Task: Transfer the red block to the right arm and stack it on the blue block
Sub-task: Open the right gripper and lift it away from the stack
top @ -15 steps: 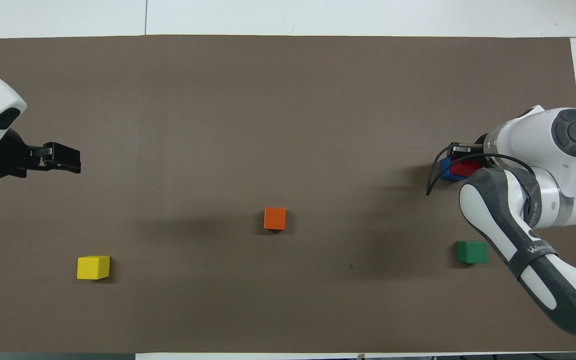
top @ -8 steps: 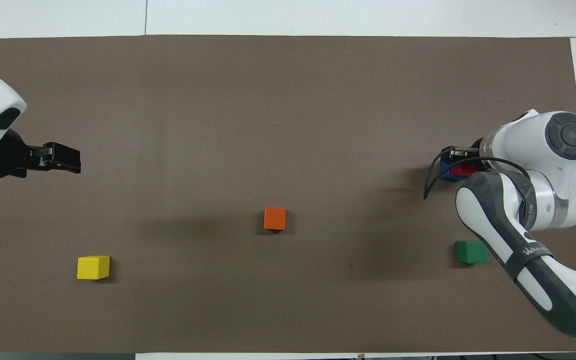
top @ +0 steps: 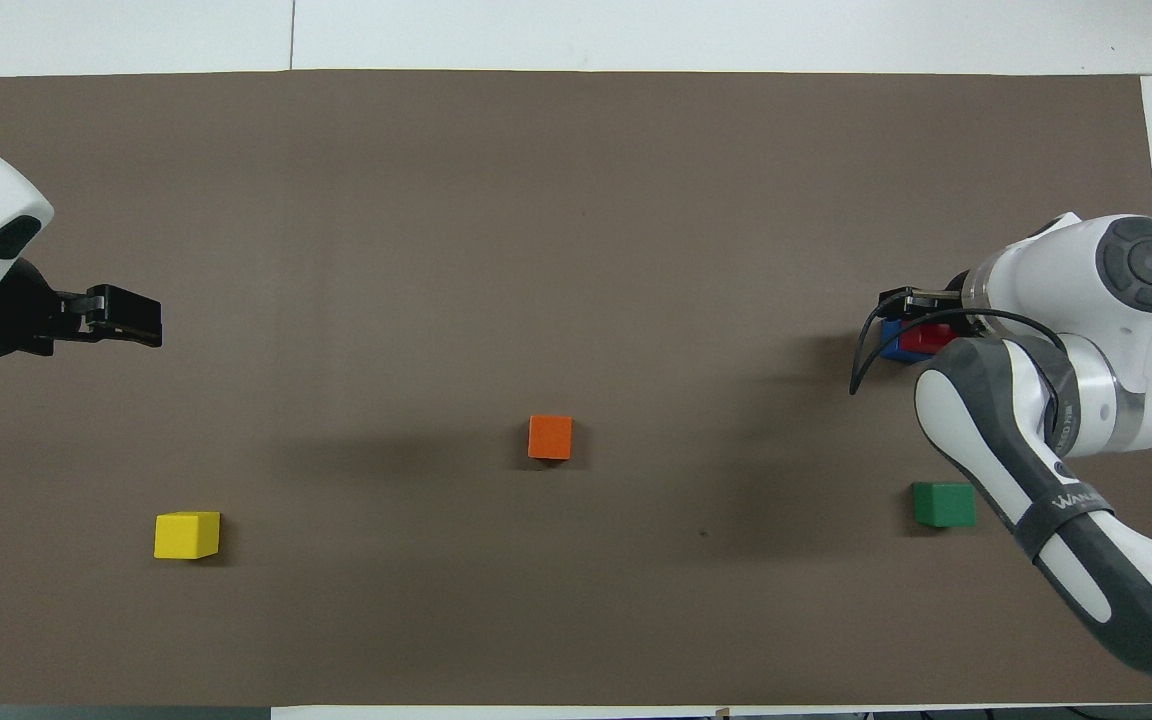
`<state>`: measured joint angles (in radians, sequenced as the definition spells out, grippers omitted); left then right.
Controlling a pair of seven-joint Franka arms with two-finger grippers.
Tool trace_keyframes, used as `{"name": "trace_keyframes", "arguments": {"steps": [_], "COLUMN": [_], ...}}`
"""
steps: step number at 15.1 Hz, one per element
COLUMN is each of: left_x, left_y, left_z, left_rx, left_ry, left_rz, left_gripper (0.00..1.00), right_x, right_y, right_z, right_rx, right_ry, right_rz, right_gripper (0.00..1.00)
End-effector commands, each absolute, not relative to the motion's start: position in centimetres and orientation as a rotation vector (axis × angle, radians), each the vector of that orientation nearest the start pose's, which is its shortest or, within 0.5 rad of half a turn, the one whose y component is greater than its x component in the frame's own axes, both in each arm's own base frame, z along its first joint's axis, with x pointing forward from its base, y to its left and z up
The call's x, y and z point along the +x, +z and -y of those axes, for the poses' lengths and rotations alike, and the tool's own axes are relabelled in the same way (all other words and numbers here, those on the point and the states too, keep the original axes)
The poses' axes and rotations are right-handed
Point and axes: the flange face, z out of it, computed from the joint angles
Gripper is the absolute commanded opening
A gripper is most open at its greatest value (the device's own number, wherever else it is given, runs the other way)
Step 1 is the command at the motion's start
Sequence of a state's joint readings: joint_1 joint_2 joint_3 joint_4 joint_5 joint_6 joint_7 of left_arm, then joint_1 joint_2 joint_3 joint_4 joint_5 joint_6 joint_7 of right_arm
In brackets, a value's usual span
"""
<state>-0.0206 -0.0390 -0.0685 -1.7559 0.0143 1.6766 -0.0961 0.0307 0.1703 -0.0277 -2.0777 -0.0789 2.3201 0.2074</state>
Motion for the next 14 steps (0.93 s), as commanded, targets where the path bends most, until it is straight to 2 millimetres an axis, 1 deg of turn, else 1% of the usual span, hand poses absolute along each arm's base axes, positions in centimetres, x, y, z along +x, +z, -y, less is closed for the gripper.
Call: {"name": "trace_keyframes", "arguments": {"steps": [1,3,4,6,7,9,11,14], "left_x": [54.0,54.0,54.0,54.0,54.0,54.0,54.0,54.0], "left_y": [57.1,57.1,57.1,57.0,57.1,57.0,57.1,57.1], "left_z": [4.5,4.5,4.5,4.5,4.5,4.5,4.5,4.5], "left_rx": [-3.132,-3.132,-3.132,-3.132,-3.132,-3.132,-3.132,-3.132], "left_ry": [0.050,0.050,0.050,0.052,0.050,0.052,0.050,0.050], "left_rz": [0.009,0.009,0.009,0.009,0.009,0.009,0.009,0.009], "left_gripper": [1.00,1.00,1.00,1.00,1.00,1.00,1.00,1.00], "right_x": [58.6,58.6,58.4,58.0,57.7,56.7,55.8,55.2], "right_y": [39.8,42.2,43.7,47.0,48.7,51.5,54.2,57.1], "right_z": [-0.3,-0.8,-1.4,-2.1,-2.3,-2.7,-2.5,-1.6], "right_rx": [-3.183,-3.181,-3.185,-3.194,-3.196,-3.191,-3.130,-3.127], "right_ry": [-0.149,-0.171,-0.155,-0.127,-0.125,-0.077,-0.023,0.061], "right_rz": [-0.284,-0.264,-0.244,-0.211,-0.202,-0.168,-0.147,-0.082], "right_gripper": [1.00,1.00,1.00,1.00,1.00,1.00,1.00,1.00]}}
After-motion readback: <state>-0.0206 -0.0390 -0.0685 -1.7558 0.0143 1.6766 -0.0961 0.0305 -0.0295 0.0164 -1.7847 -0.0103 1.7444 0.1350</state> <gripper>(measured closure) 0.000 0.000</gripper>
